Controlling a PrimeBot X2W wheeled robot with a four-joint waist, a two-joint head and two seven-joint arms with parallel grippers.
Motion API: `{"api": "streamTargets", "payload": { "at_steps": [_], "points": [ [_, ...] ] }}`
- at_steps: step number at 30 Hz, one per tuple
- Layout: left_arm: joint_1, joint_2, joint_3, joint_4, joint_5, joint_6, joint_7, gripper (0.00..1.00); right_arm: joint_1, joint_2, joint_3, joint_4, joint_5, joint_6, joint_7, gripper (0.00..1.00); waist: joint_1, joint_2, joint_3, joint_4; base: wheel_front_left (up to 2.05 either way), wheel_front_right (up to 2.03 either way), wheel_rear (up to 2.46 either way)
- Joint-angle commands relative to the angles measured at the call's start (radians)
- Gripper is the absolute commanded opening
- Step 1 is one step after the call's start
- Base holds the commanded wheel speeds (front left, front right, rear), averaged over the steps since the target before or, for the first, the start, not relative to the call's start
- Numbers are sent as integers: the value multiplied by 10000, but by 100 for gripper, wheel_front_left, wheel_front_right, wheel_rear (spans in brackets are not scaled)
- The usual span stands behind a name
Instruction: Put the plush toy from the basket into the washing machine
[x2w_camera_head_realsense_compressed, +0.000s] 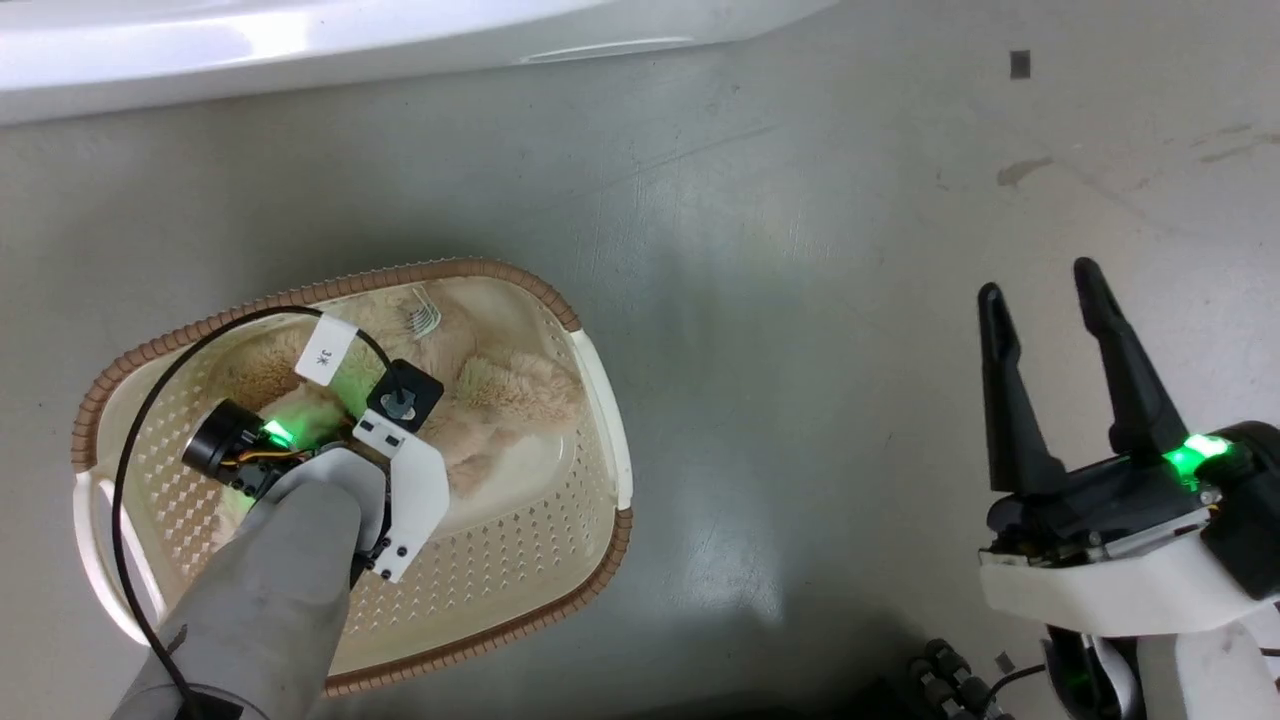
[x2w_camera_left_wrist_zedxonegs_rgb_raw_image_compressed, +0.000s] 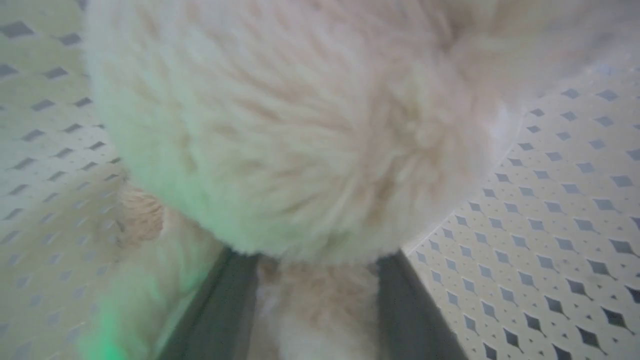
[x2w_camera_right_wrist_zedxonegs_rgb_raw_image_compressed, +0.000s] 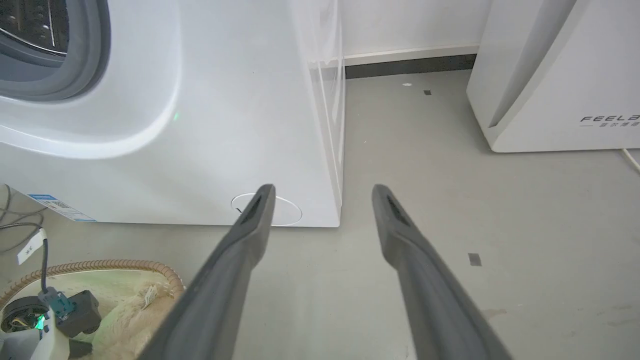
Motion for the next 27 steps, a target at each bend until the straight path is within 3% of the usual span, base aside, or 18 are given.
{"api": "streamTargets", "payload": {
  "at_steps": [1,13,27],
  "points": [
    [46,29,-37,48,-75,-23,64,0,-181,-2,21,19,32,-9,-45,100,-1,0,-48,-20,0,0,0],
    [738,-206,101,49,-575,248,-678,0,-170,-2,-27,498,-39,-9,-45,100,-1,0,-1474,101,0,0,0],
    [2544,-449,341,-12,-1263,498,-2170,0,231,-2,-392,1630,-79,-9,-45,100,-1,0,-4560,520,0,0,0]
  ]
}}
